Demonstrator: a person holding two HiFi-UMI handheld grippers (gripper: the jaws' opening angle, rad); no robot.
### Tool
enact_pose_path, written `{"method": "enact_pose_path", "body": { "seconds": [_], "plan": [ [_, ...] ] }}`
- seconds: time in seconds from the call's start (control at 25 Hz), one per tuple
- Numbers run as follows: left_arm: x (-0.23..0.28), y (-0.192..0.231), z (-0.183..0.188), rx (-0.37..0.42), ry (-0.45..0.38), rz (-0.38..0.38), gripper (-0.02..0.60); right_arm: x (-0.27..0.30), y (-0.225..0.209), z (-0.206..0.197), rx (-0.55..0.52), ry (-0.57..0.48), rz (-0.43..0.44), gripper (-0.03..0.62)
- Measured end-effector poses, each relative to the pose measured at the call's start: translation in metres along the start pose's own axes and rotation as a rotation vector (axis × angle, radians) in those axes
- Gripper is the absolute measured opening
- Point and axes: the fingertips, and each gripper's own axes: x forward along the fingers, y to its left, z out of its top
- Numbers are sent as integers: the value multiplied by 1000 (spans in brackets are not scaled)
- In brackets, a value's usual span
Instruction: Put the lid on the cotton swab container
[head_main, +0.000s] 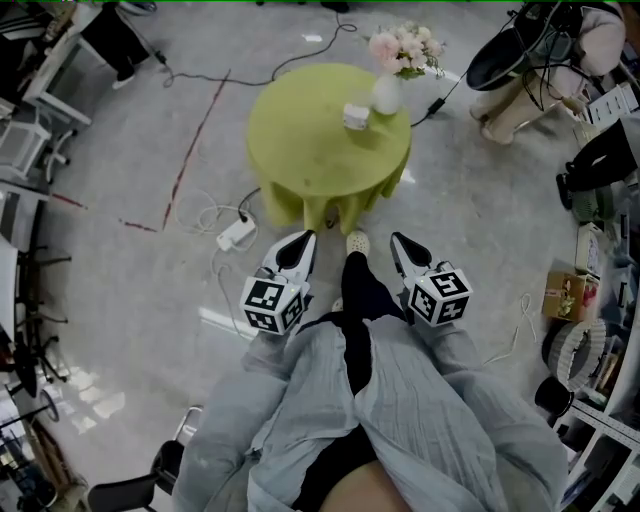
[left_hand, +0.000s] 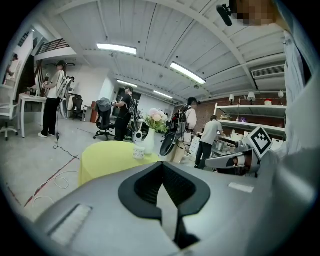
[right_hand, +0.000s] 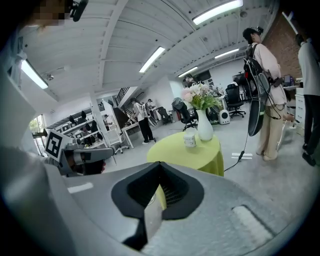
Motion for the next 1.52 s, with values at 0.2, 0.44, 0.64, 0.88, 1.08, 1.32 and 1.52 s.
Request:
{"method": "enact_pose_path", "body": {
  "seconds": [0.2,0.44,0.64,0.88,1.08,1.32,1.52],
  "plan": [
    [27,17,20,2,-3,17,18,24,-16,26,-20,2,21,2],
    [73,29,42,9,-8,21,18,52,-52,50,-14,13,23,2],
    [98,42,52,3,-4,29,18,76,-68,63,-16,26,40,2],
    [126,56,61,2,13,43,18,96,-94,78,-8,37,42,2],
    [144,61,68,9,21,54,18,108,-112,88,-3,37,45,2],
    [162,81,76,3,34,69,18,133,-125,99,-1,53,54,2],
    [179,93,77,-4,43,73,18,151,-136,105,-2,70,64,2]
  ]
}}
